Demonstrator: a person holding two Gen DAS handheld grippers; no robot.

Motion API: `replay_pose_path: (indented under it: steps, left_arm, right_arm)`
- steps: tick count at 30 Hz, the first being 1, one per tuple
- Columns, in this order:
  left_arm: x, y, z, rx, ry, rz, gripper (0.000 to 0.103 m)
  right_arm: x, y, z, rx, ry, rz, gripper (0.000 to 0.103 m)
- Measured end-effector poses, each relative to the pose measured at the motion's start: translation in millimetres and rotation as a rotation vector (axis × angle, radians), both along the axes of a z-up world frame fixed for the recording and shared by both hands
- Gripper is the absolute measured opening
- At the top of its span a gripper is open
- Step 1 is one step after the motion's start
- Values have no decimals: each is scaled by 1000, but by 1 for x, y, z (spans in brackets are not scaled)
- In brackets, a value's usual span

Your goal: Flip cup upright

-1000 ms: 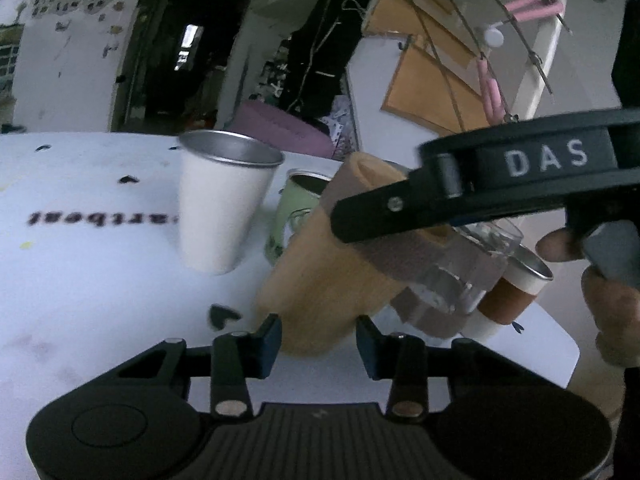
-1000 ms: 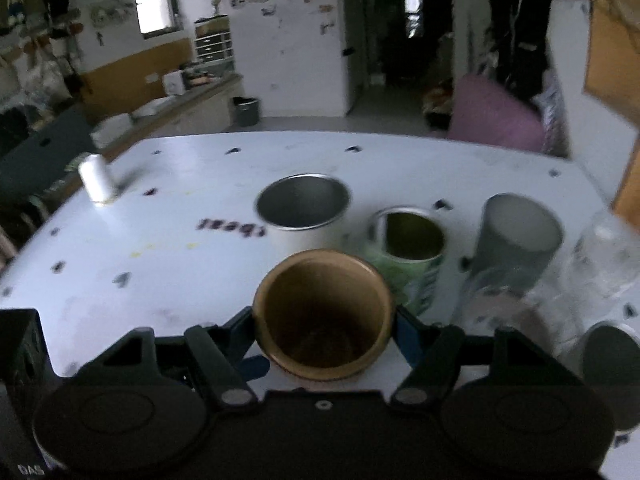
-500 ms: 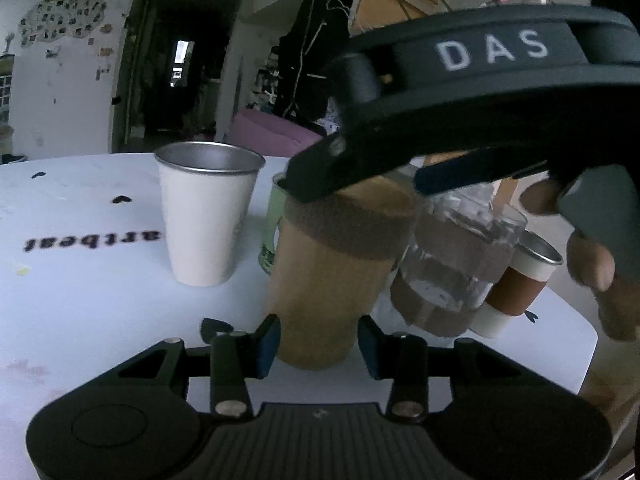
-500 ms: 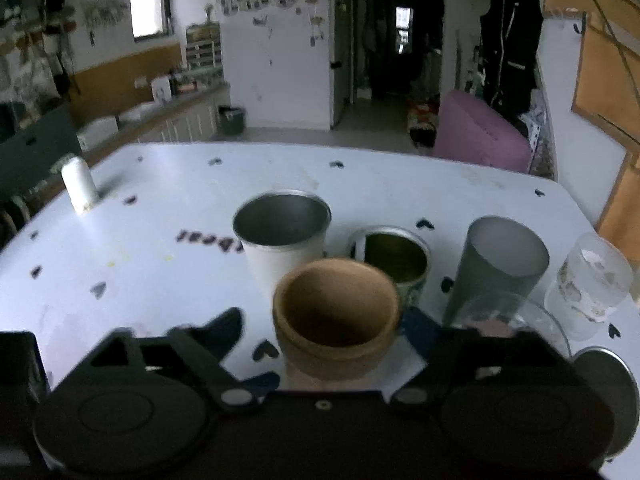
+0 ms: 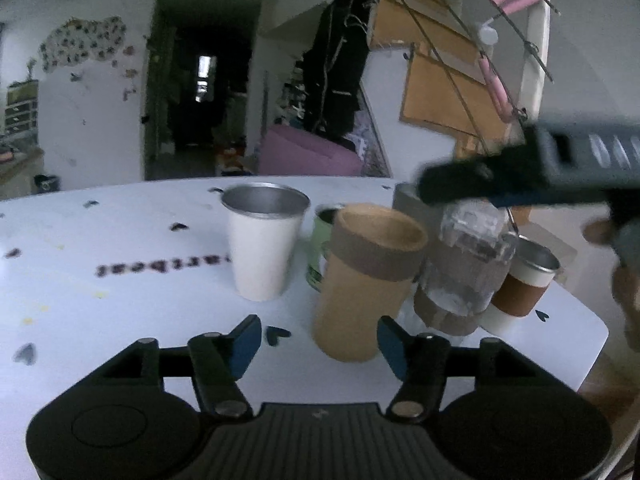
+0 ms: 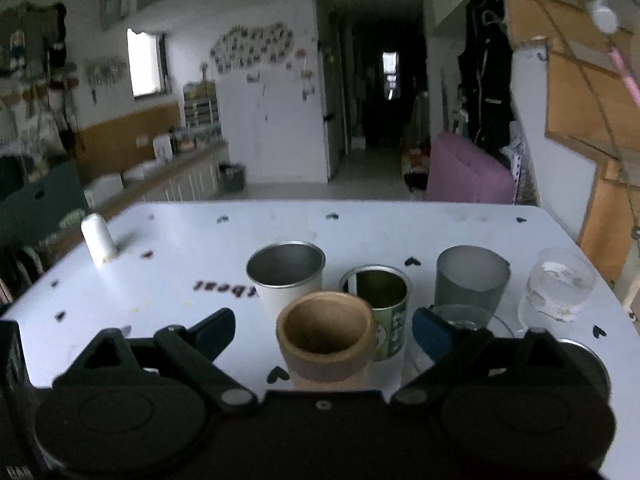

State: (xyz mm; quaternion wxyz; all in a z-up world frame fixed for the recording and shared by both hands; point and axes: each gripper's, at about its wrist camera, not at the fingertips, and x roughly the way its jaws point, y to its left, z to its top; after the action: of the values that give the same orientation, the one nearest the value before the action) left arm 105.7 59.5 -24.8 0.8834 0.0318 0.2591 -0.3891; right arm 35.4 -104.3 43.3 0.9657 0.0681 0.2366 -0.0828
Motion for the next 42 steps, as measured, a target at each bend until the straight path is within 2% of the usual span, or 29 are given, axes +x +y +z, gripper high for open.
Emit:
replay_pose_path:
  steps: [7, 12, 17, 21, 29, 42]
  left_arm:
    - [-21, 29, 24, -6, -32, 66, 70]
    - [-37, 47, 33, -15, -60, 121, 86]
    - [-52, 64, 39, -20, -105, 164, 96]
    - [-61, 72, 39, -18, -121, 174, 103]
    - [-67, 79, 32, 2, -117, 207, 103]
    - [-73, 81, 26, 17, -115, 210, 103]
  right_arm:
    - [-51, 11, -1, -37, -97, -70, 96]
    - [-77, 17, -4, -61, -130, -90, 96]
    - [-90, 22, -14, -72, -116, -104, 98]
    - [-96, 27, -23, -98, -106, -133, 103]
    - [-106, 29, -35, -74, -87, -152, 103]
    - [-109, 33, -38, -72, -76, -157, 103]
